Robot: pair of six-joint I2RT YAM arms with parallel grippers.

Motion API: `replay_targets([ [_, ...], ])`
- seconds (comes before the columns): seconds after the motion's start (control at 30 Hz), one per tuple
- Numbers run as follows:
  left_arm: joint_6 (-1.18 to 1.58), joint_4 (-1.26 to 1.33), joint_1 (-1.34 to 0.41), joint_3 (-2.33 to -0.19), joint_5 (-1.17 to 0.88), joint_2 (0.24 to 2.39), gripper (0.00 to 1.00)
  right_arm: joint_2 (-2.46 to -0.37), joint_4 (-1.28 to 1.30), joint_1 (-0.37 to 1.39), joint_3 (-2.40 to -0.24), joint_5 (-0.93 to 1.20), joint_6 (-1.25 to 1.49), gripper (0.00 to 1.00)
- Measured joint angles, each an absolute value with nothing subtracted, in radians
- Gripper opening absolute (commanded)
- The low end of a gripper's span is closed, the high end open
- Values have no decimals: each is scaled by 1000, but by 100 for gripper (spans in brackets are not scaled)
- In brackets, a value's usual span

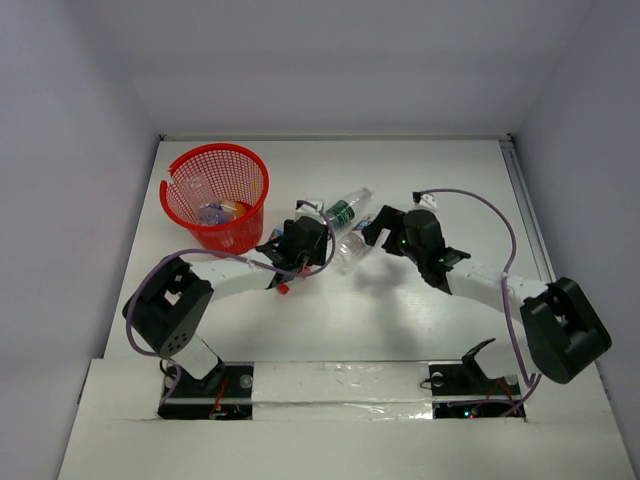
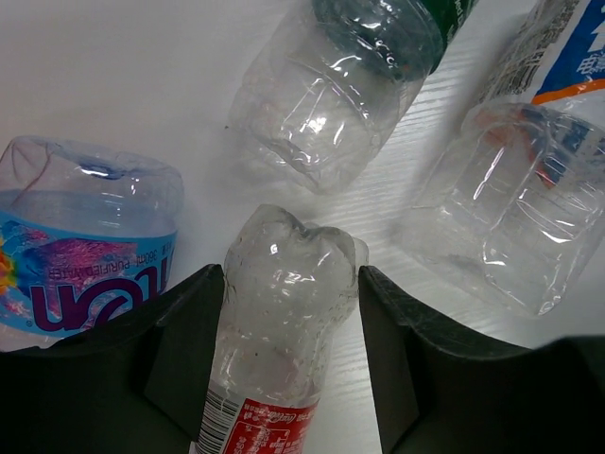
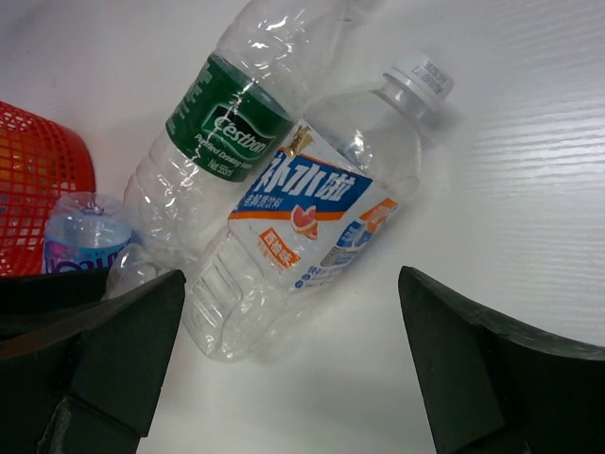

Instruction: Put the plastic bottles in the bin

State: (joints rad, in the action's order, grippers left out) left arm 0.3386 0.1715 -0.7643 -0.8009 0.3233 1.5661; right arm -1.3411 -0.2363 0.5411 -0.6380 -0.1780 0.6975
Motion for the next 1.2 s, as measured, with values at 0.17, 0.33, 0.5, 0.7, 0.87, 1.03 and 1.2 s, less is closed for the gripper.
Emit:
replay_targets([
  [0.17, 345, 170, -774, -799, 300, 1553, 24, -1456, -230, 536, -720, -154, 696, 100],
  [0.33, 366, 160, -790, -784, 253, 1449, 21, -1556, -210, 529, -802, -133, 693, 98],
  [0.5, 384, 154, -791, -775, 216, 1294, 20, -1612, -181, 529, -834, -131, 693, 92],
  [0.7, 395, 128, -791, -775, 198, 1121, 19, -1659, -130, 529, -882, -137, 693, 94],
  [0.87, 390, 87, -791, -869, 202, 1082, 19, -1716, -104, 529, -945, -141, 689, 100],
  [1.03, 355, 78, -786, -1069, 241, 1100, 19, -1749, -57, 529, -961, -154, 675, 100],
  [1.2, 339, 99, -694, -1209, 247, 1106, 19, -1759, -34, 529, -960, -167, 664, 75],
])
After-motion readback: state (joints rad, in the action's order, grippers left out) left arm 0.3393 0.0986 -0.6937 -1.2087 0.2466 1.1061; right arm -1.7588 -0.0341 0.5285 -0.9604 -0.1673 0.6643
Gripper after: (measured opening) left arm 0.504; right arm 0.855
